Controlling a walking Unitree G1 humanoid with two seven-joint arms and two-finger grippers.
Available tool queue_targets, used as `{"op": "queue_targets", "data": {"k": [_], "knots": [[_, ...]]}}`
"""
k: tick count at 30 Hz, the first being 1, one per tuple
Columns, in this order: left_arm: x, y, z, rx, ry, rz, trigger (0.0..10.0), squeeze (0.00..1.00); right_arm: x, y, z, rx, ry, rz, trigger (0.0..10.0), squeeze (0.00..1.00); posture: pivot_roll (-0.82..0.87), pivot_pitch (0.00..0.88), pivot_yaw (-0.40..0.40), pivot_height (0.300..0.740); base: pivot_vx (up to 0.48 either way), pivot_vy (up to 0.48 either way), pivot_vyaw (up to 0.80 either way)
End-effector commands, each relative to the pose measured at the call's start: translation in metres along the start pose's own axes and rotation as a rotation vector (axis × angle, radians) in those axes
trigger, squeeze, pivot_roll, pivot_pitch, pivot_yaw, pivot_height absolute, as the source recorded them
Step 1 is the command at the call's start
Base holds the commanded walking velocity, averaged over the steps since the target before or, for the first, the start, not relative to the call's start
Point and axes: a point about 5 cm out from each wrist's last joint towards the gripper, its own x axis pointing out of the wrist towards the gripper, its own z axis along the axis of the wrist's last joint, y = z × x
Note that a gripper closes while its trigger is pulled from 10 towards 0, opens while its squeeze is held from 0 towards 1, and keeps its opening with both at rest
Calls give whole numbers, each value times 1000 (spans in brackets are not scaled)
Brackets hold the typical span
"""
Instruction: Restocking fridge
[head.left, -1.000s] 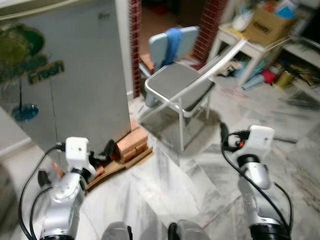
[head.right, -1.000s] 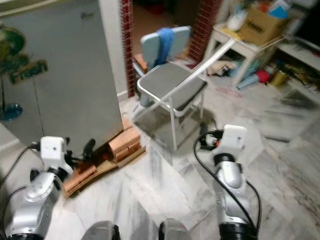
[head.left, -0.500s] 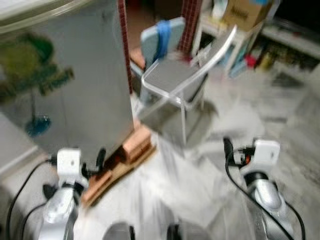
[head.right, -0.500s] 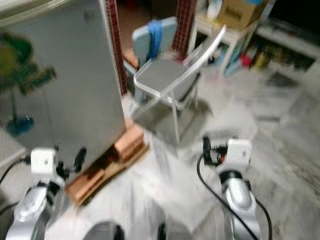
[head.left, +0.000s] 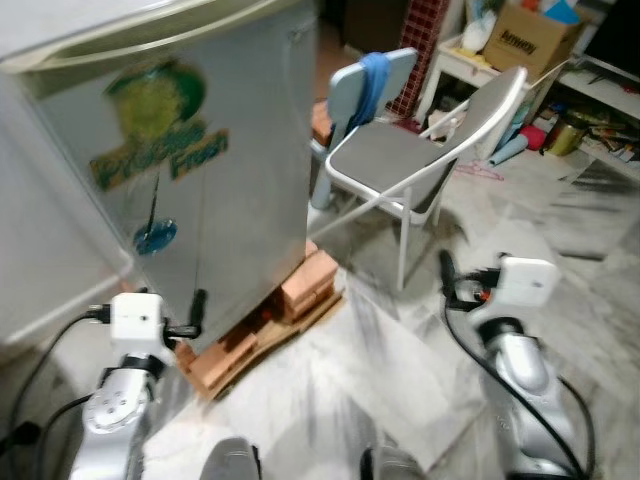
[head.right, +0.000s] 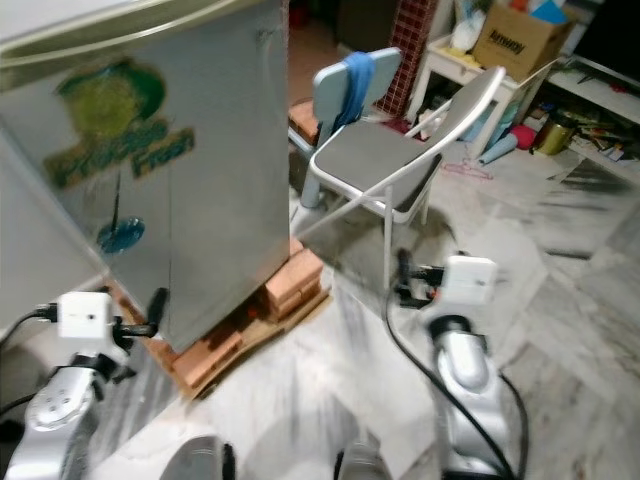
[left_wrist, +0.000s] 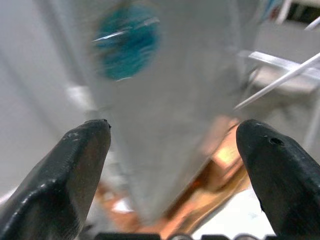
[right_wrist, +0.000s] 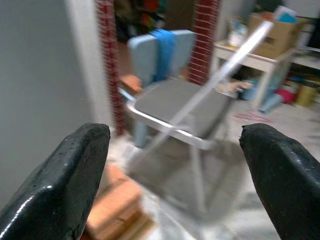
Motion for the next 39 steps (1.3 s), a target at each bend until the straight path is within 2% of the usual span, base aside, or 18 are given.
{"op": "queue_targets", "data": {"k": [1,8,11,14,18,20,22,25,26,27,29,31,35,39], "knots": [[1,-7,5,37,-33,-18,10000,0,-3,-10,4,-35,-12,-23,10000,0,37,61,-41,740,0,435,0],[1,-10,4,54,-35,-45,10000,0,-3,-13,-4,-67,24,-50,10000,0,40,71,-38,740,0,430,0],[1,-10,5,60,-38,-49,10000,0,1,-19,-4,-133,34,-121,10000,0,42,73,-36,740,-80,423,0],[1,-9,5,65,-41,-47,10000,0,3,-23,-1,-160,9,-157,10000,0,41,77,-35,740,0,423,0],[2,-8,9,84,-73,-71,10000,0,7,-22,-1,-135,-1,-166,10000,0,56,82,-35,740,0,210,0],[4,-8,12,97,-85,-81,10000,0,9,-21,-1,-154,2,-164,10000,0,53,83,-37,740,0,0,0],[7,-5,16,101,-96,-74,10000,0,9,-19,-4,-131,31,-150,10000,0,56,86,-34,740,0,0,0],[15,6,18,51,-85,4,10000,0,10,-13,-1,-134,8,-105,10000,0,57,87,-32,740,0,0,0],[19,14,16,-52,-51,74,10000,0,11,-10,1,-128,-15,-83,10000,0,54,86,-25,740,0,0,0],[20,19,14,-87,-36,91,10000,0,12,-9,3,-132,-31,-76,10000,0,52,79,-14,740,0,0,0],[20,21,14,-60,-34,68,10000,0,13,-9,5,-122,-50,-79,10000,0,51,67,-2,740,0,0,0],[21,20,14,-46,-31,53,10000,0,14,-10,5,-117,-58,-90,10000,0,49,54,17,740,0,0,0],[22,10,10,6,-25,-3,10000,0,11,-13,1,-97,-63,-143,10000,0,37,36,44,740,0,0,0],[28,-1,11,-14,-20,-42,10000,0,8,-14,-2,-85,-51,-146,10000,0,20,44,35,740,0,0,0]]}}
